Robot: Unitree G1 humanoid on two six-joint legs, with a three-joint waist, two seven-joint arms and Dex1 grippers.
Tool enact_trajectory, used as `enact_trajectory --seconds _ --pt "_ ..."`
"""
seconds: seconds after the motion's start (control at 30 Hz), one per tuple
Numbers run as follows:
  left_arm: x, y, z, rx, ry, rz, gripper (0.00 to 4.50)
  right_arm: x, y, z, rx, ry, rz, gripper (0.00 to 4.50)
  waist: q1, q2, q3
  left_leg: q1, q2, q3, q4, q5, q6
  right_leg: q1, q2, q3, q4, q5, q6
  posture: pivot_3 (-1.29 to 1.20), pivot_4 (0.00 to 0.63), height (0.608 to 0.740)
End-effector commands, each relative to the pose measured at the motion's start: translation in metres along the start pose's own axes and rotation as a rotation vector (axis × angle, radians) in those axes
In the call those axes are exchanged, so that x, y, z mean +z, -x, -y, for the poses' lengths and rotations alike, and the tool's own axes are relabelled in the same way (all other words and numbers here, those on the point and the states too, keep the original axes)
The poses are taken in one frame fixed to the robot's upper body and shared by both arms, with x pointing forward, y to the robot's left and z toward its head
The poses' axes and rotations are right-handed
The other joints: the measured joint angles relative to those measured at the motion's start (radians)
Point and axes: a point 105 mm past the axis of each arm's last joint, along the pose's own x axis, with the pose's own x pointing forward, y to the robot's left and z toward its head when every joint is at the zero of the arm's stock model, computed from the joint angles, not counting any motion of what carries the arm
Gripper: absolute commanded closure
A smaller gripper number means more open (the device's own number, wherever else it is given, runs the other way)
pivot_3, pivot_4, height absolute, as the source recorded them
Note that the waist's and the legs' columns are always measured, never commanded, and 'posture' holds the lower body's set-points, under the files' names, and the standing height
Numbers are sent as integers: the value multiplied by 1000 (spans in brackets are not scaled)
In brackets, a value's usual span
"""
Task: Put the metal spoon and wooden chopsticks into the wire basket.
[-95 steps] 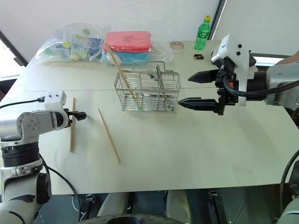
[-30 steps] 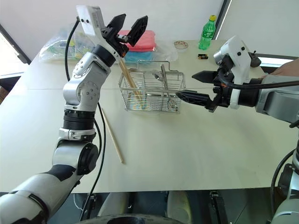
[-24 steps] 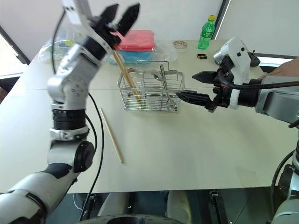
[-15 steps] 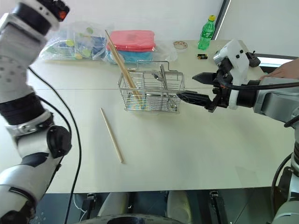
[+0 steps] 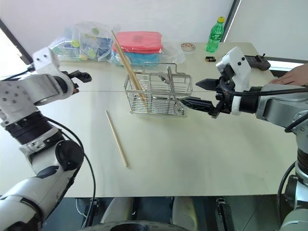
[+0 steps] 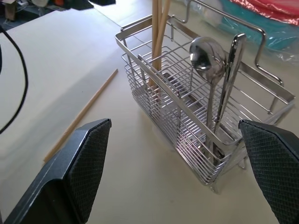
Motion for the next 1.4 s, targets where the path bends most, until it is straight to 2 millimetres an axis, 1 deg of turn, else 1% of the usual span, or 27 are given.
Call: enact_trajectory --seconds 0.03,0.13,0.2,0.3,0.37,0.47,0.57,0.7,0.83,1.1,1.2,1.27,1.4 --pt "-8 -6 -1 47 -41 -71 39 11 0 0 -18 32 57 0 -4 0 0 0 0 0 0 0 0 0 0 0 0 0 0 0 150 699" --pt "-22 -13 -5 89 -67 -152 39 10 -3 -1 -22 23 73 0 -7 0 0 1 0 0 -1 0 0 -1 0 1 1 0 0 0 150 699" --pt "-38 -17 -1 91 -116 -208 39 8 -4 -2 -28 14 78 0 -4 0 0 1 0 0 -1 0 0 -2 0 1 2 0 0 0 150 699" --pt "-54 -18 -2 92 -169 -262 39 6 -5 -5 -30 14 81 0 -3 0 0 1 0 0 -1 1 -2 -1 0 1 2 0 0 0 150 699" --pt "-65 -18 -1 89 -198 -299 39 8 -4 -6 -31 9 95 0 -1 0 0 0 0 0 -1 2 -4 -2 -1 1 2 0 0 0 150 699" --pt "-76 -19 1 94 -204 -341 39 9 -4 -5 -37 7 99 0 0 0 0 0 0 0 -1 3 -5 -2 -1 1 2 0 -1 0 150 699" --pt "-80 -20 2 116 -179 -365 39 9 -4 -5 -40 6 99 0 -1 0 -1 0 0 0 -1 3 -5 -1 -1 1 2 1 -1 0 150 699" --pt "-89 -22 8 166 -116 -396 39 10 -5 -7 -35 10 104 0 -1 0 -1 0 0 0 -1 3 -5 -1 -1 1 2 1 -1 0 150 699" --pt "-100 -22 10 214 -81 -420 39 10 -6 -9 -34 9 108 0 -1 0 -1 0 0 0 -1 3 -5 -1 -1 1 1 1 -1 0 150 699" --pt "-107 -23 10 246 -32 -448 39 13 -7 -10 -40 3 123 0 0 1 -2 0 -1 0 -1 3 -5 -1 -1 1 1 1 -1 0 150 699" --pt "-106 -23 10 244 -25 -451 863 15 -7 -10 -43 3 129 0 1 1 -2 0 -1 0 -1 3 -5 -1 -1 1 1 1 -1 0 150 699" --pt "-104 -23 11 243 -24 -447 1906 15 -7 -10 -48 4 132 0 5 1 -2 0 -1 0 -1 3 -5 -1 -1 1 1 1 -1 0 150 699" --pt "-103 -23 12 244 -13 -446 3839 16 -7 -10 -47 -3 137 0 23 1 -2 0 -1 1 0 3 -5 -1 -1 1 0 1 -2 0 150 699"
